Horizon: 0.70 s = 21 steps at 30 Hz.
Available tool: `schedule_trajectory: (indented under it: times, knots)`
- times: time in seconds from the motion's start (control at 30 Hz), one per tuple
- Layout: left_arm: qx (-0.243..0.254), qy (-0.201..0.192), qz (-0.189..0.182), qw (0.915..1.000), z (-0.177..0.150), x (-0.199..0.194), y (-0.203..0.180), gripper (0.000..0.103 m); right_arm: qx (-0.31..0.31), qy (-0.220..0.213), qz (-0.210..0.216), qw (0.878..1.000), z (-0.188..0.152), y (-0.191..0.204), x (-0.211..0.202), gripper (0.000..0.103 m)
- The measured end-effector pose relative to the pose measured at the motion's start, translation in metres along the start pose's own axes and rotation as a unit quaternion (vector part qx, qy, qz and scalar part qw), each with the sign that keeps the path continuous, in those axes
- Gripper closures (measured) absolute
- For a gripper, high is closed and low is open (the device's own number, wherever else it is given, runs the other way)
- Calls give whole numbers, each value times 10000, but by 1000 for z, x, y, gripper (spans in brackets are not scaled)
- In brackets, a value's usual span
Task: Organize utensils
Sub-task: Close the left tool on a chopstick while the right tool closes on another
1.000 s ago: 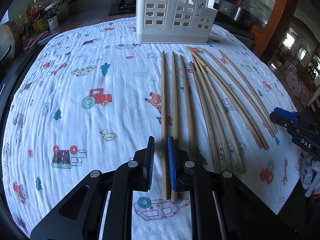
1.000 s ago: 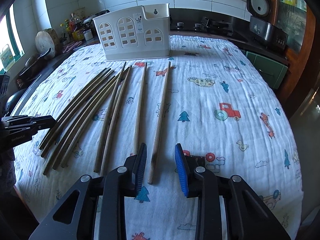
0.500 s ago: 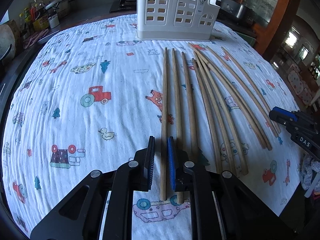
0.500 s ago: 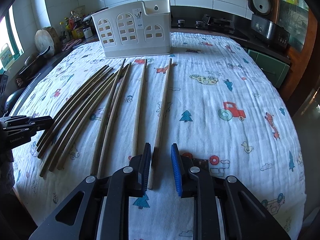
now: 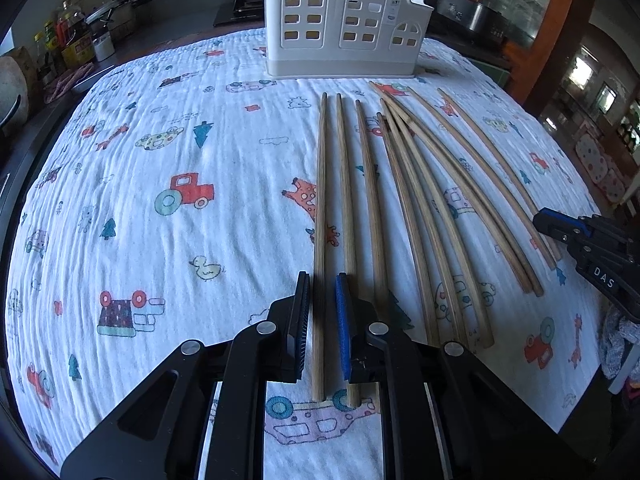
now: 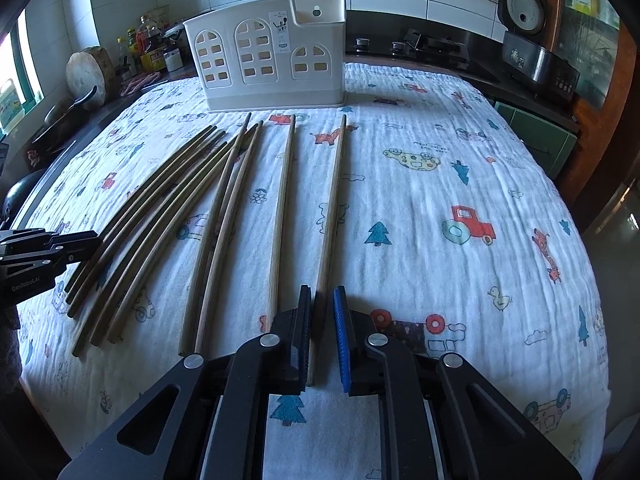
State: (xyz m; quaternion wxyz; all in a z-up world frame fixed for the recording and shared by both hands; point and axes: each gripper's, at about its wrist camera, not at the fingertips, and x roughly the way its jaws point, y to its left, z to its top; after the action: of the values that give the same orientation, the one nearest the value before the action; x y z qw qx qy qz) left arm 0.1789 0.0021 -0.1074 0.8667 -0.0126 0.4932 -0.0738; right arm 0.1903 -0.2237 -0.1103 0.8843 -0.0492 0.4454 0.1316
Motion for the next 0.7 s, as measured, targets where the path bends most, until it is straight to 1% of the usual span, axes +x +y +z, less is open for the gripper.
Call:
schedule_trajectory:
  times: [0.3,0.37,0.53,0.7]
  knots:
    - [-125,197,-200,9995,7,3,6,91,98,-18,13,9999,0,-2,1,95]
    - [-108,238,-168,9995,8,3,6,94,92,-18,-1,10000,0,-2,1,95]
    - [-274,445,-347,9980,12,5,13,94,69,29,-53,10000,1,0,1,95]
    - [-93,578,-209,9981,12,4,6,93,79,12,-14,10000,0,-2,1,95]
